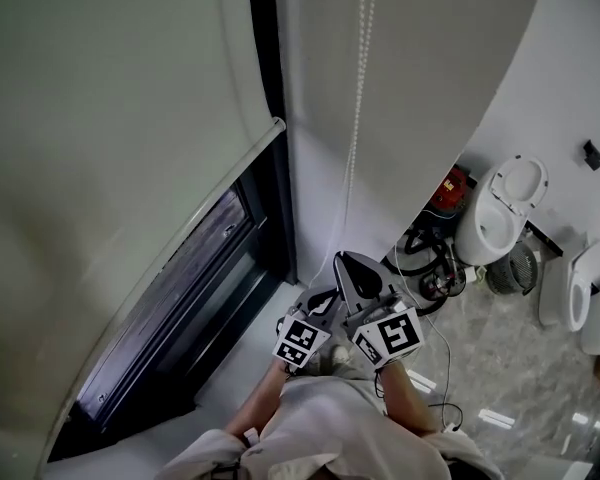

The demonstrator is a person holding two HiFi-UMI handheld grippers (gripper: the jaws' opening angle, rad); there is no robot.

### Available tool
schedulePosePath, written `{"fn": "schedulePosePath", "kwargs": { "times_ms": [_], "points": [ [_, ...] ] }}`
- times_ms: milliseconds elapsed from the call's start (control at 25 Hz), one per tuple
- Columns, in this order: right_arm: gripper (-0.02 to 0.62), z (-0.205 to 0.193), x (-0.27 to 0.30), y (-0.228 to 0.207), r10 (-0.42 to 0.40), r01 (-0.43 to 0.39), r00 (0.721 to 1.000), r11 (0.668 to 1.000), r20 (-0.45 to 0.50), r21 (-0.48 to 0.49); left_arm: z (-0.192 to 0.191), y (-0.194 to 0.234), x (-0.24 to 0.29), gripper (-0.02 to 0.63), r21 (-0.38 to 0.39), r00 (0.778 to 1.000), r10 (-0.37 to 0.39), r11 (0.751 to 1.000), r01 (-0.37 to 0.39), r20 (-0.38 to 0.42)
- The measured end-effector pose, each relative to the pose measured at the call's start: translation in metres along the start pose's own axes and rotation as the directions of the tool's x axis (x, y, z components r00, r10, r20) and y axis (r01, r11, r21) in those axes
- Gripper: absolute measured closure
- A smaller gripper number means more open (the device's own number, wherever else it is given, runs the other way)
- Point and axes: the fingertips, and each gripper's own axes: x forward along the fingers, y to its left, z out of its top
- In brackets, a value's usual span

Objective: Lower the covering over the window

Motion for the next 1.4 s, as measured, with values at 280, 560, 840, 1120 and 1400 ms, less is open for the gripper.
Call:
{"fn": "schedulePosePath", "kwargs": {
  "times_ms": [280,560,840,1120,1400],
  "points": [
    [0.598,-0.030,0.002,0.002,0.026,-0.025,0.999,0.999,-0.035,0.030,-0.032,0.002,-0.004,0.589,-0.049,0.999,0.006,0.999,-0.008,-0.046],
    [0.598,-0.066,0.002,0.006,0.052,-0.047,0.994,0.998,-0.093,0.052,-0.067,0.001,-0.004,0.589,-0.069,0.996,0.017,0.997,-0.023,-0.091],
    [0.598,-0.099,0.002,0.009,0.091,-0.080,0.984,0.994,-0.155,0.076,-0.097,0.005,-0.007,0.589,-0.101,0.993,0.046,0.993,-0.058,-0.110],
    [0.598,-0.125,0.000,0.014,0.139,-0.119,0.971,0.987,-0.193,0.110,-0.100,0.013,-0.026,0.586,-0.138,0.987,0.108,0.983,-0.124,-0.119],
    [0.598,-0.126,0.002,0.016,0.176,-0.157,0.967,0.981,-0.182,0.113,-0.036,0.024,-0.060,0.520,-0.138,0.986,0.163,0.977,-0.165,-0.021]
  ]
}}
